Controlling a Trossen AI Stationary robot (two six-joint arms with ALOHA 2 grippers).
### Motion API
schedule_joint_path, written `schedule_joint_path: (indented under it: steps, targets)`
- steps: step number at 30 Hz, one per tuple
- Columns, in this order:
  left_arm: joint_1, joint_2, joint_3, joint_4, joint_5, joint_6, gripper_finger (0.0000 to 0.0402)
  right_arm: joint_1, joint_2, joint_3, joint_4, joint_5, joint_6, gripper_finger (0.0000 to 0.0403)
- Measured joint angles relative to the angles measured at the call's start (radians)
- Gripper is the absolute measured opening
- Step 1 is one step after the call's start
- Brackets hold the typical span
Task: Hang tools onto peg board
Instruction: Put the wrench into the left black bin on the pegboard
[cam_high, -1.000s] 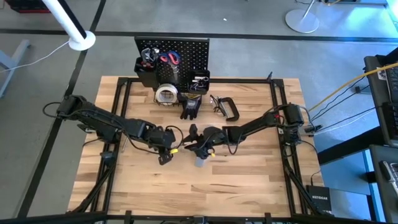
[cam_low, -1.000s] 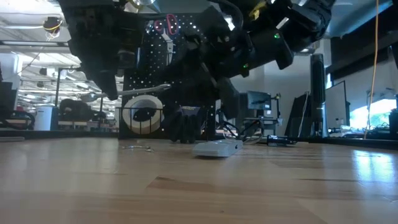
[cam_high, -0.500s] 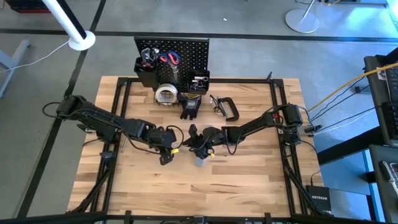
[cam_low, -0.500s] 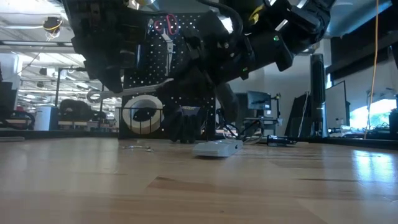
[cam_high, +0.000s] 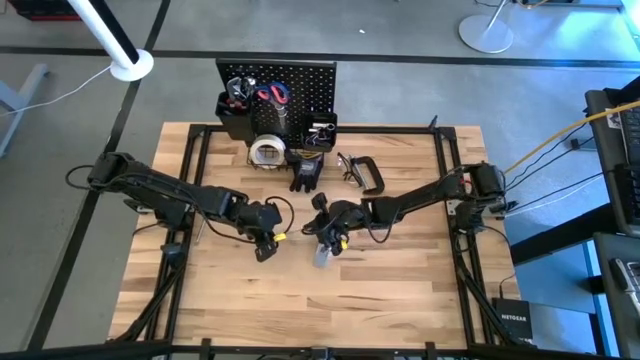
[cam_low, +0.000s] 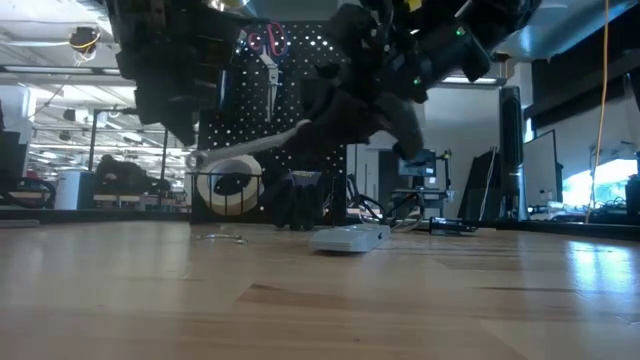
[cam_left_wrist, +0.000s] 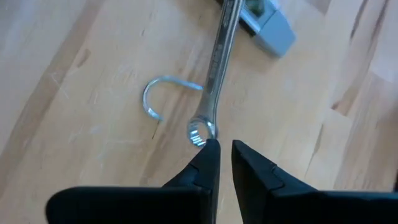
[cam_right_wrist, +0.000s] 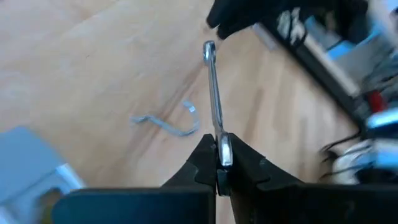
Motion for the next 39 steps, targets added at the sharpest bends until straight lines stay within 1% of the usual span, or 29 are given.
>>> schedule_joint_path:
  steps: [3, 6, 8, 11, 15, 17, 19, 22, 27, 30, 39]
  targets:
    - [0.000, 0.011, 0.000, 0.035, -0.040, 0.003, 0.0031, 0.002, -0.012, 0.000, -0.073, -0.009, 0.099, 0.0017]
    - [0.011, 0.042, 0.000, 0.063, -0.047, 0.056, 0.0041, 0.001, -0.013, 0.000, -0.119, -0.010, 0.156, 0.0018]
    - [0.018, 0.065, 0.000, 0.087, -0.052, 0.089, 0.0062, 0.001, -0.013, 0.000, -0.125, -0.009, 0.176, 0.0018]
    - [0.037, 0.093, 0.000, 0.138, -0.059, 0.146, 0.0107, 0.000, -0.014, 0.000, -0.126, 0.000, 0.194, 0.0019]
    - [0.066, 0.097, 0.000, 0.240, -0.062, 0.208, 0.0162, 0.000, -0.015, 0.029, -0.185, 0.016, 0.206, 0.0019]
    - [0.079, 0.097, 0.000, 0.289, -0.064, 0.222, 0.0180, 0.000, -0.015, 0.039, -0.195, 0.017, 0.232, 0.0019]
    - [0.082, 0.102, 0.000, 0.346, -0.091, 0.233, 0.0189, 0.000, -0.015, 0.047, -0.197, 0.017, 0.255, 0.0019]
    - [0.078, 0.131, 0.001, 0.402, -0.122, 0.261, 0.0190, 0.000, -0.015, 0.062, -0.198, 0.017, 0.288, 0.0020]
    - [0.062, 0.168, 0.000, 0.442, -0.142, 0.269, 0.0175, 0.000, -0.015, 0.075, -0.217, 0.017, 0.359, 0.0020]
    - [0.053, 0.179, 0.000, 0.433, -0.171, 0.281, 0.0164, 0.000, -0.015, 0.076, -0.216, 0.016, 0.364, 0.0020]
    - [0.057, 0.178, 0.000, 0.421, -0.194, 0.337, 0.0120, 0.000, -0.015, 0.076, -0.215, 0.015, 0.370, 0.0020]
